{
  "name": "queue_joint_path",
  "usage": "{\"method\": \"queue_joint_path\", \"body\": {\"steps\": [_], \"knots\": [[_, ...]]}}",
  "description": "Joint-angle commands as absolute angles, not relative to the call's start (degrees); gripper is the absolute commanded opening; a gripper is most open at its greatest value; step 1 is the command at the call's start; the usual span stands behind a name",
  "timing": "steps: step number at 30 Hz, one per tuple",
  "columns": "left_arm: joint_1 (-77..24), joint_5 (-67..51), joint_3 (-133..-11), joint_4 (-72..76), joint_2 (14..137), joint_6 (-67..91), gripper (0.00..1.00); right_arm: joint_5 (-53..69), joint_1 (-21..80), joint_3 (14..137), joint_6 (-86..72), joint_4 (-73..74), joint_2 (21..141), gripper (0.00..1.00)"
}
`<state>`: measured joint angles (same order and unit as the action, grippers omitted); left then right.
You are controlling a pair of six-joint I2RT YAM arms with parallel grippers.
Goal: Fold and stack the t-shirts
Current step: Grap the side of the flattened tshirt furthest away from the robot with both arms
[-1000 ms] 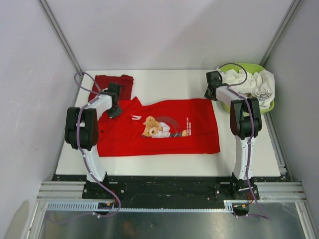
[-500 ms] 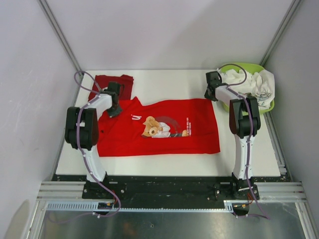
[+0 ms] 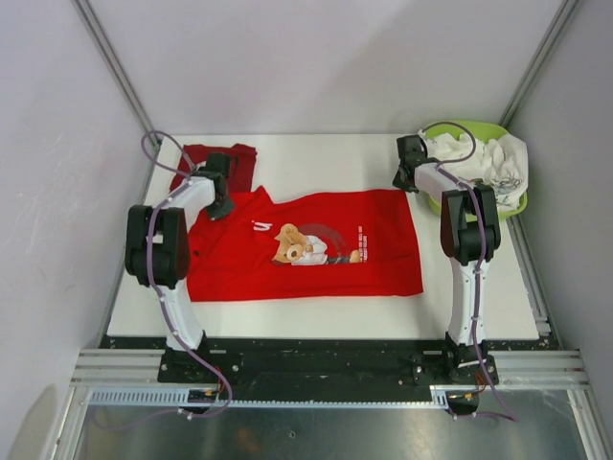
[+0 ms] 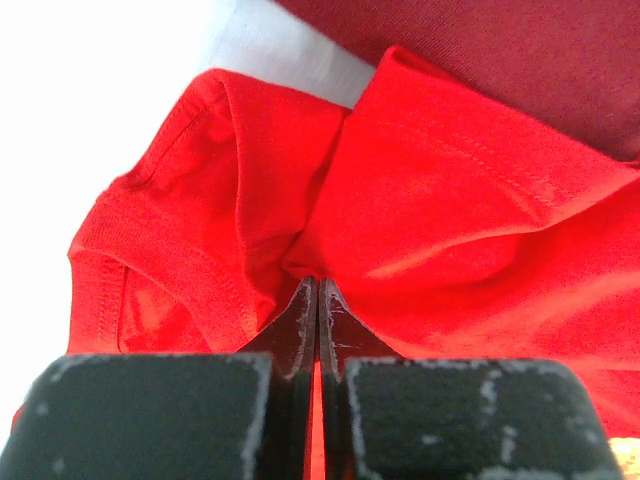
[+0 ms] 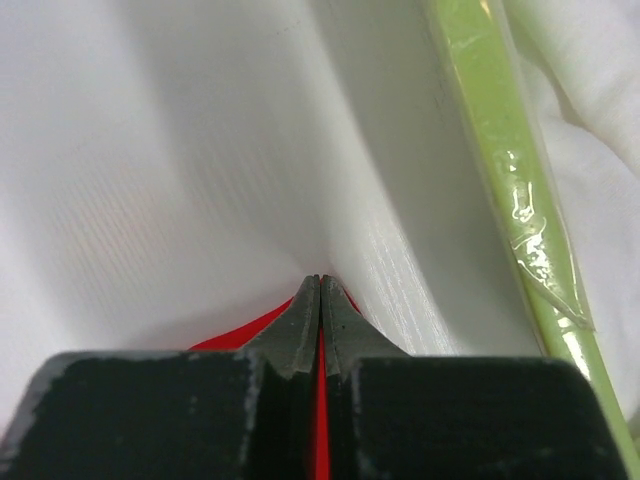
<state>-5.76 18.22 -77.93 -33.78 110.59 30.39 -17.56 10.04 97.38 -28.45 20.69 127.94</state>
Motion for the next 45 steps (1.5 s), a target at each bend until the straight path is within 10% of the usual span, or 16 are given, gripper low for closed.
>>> {"method": "queue_joint_path", "body": {"steps": [1, 24, 45], "knots": [[-6.03, 17.99, -82.42, -33.25, 110.40, 28.13, 0.00, -18.61, 9.77, 100.06, -28.99, 21.45, 127.41, 0.00], [-5.49, 17.85, -101.47, -33.02, 112.98, 22.12, 0.00, -17.36, 6.64, 95.00, -27.12, 21.97, 118.94, 0.00], [-3.97, 14.78, -85.45, -32.43, 100.31, 24.66, 0.00, -13.99, 6.23, 83.82, -28.05, 23.62, 109.83, 0.00]]}}
